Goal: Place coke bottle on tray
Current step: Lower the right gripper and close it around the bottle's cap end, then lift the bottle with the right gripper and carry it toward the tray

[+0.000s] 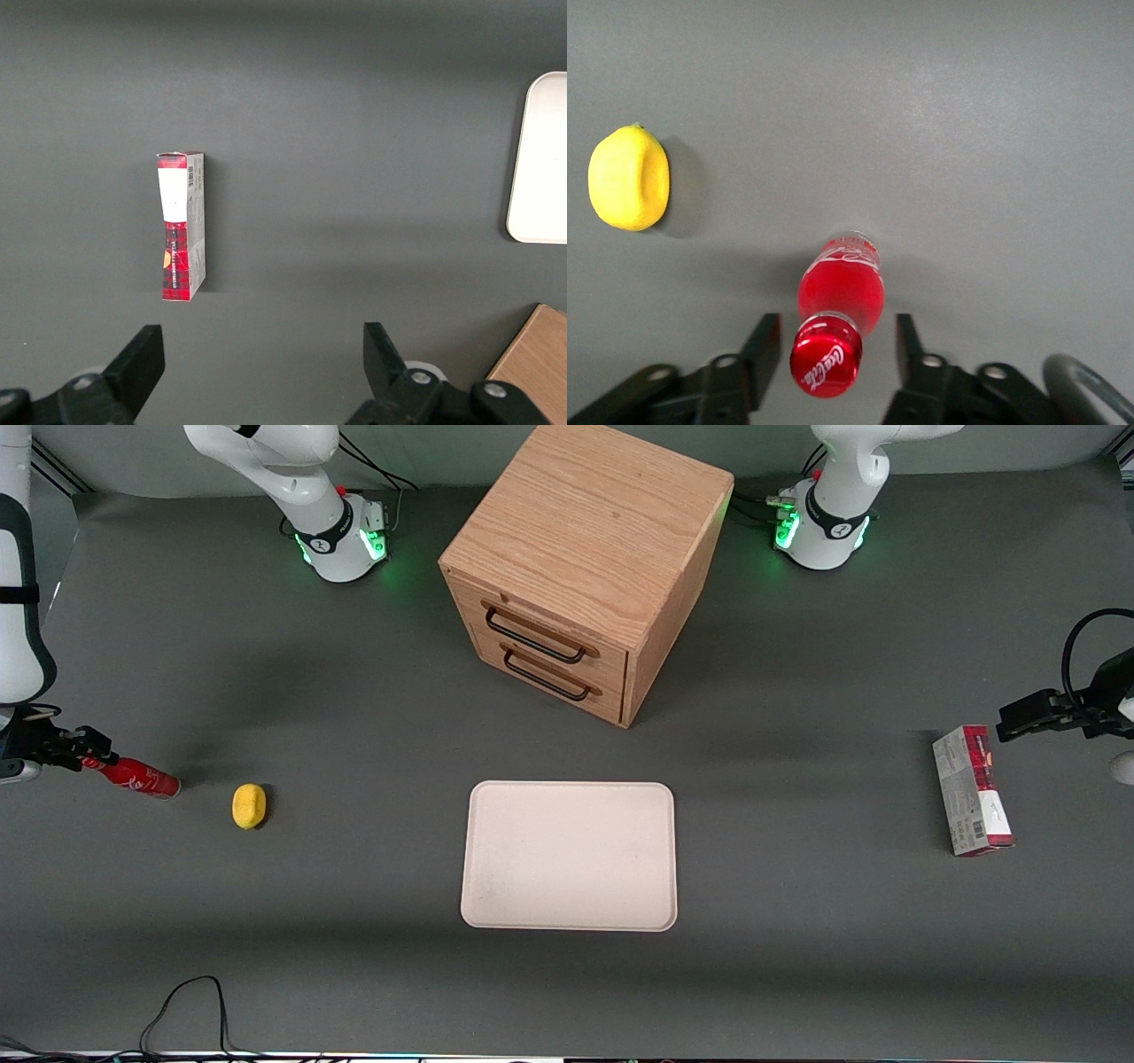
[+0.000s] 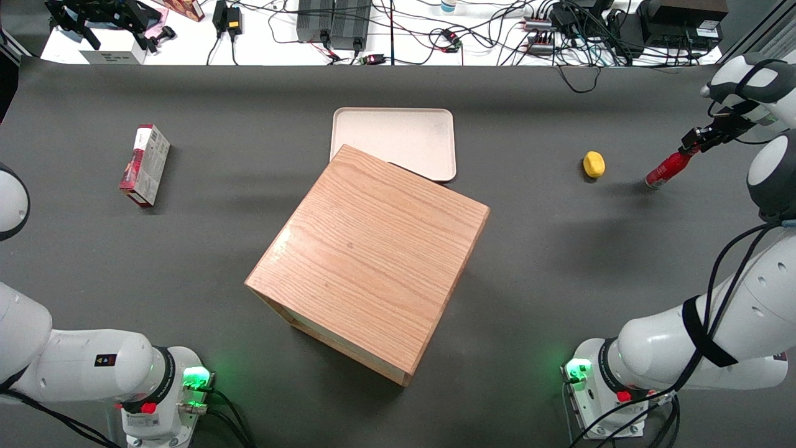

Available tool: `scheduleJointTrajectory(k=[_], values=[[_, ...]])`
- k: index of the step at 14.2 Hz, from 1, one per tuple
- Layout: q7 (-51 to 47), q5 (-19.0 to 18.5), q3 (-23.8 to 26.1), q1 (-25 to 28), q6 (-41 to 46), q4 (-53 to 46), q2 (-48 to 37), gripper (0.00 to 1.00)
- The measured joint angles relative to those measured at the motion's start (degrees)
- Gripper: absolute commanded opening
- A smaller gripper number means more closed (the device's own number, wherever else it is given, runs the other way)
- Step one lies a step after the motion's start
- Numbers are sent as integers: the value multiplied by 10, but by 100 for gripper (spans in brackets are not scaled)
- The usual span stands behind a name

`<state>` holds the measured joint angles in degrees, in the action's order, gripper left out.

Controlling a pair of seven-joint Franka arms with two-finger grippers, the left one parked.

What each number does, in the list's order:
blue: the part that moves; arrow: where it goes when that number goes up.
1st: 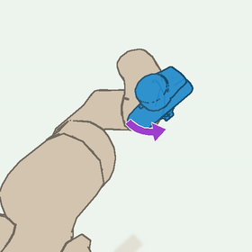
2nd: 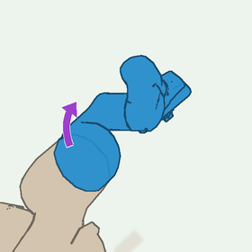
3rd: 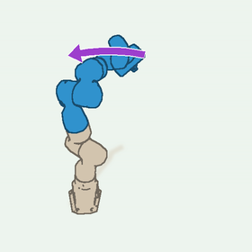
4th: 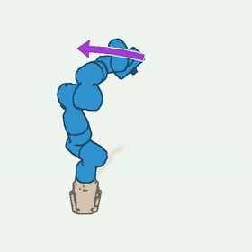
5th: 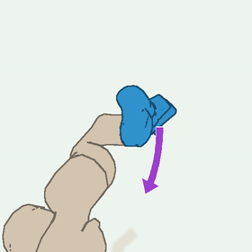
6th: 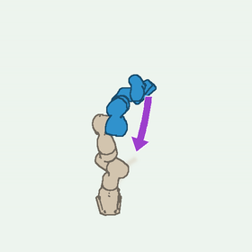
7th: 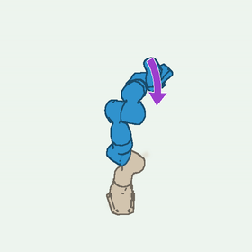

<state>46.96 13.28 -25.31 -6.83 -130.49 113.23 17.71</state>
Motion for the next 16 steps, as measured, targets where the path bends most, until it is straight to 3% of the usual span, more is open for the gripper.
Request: scheduleJointTrajectory(k=[2,8,16], values=[[7,0,0,0,0,0,0,13],[12,0,0,5,14,-14,-2,13],[12,-41,-7,8,367,-317,-33,11]])
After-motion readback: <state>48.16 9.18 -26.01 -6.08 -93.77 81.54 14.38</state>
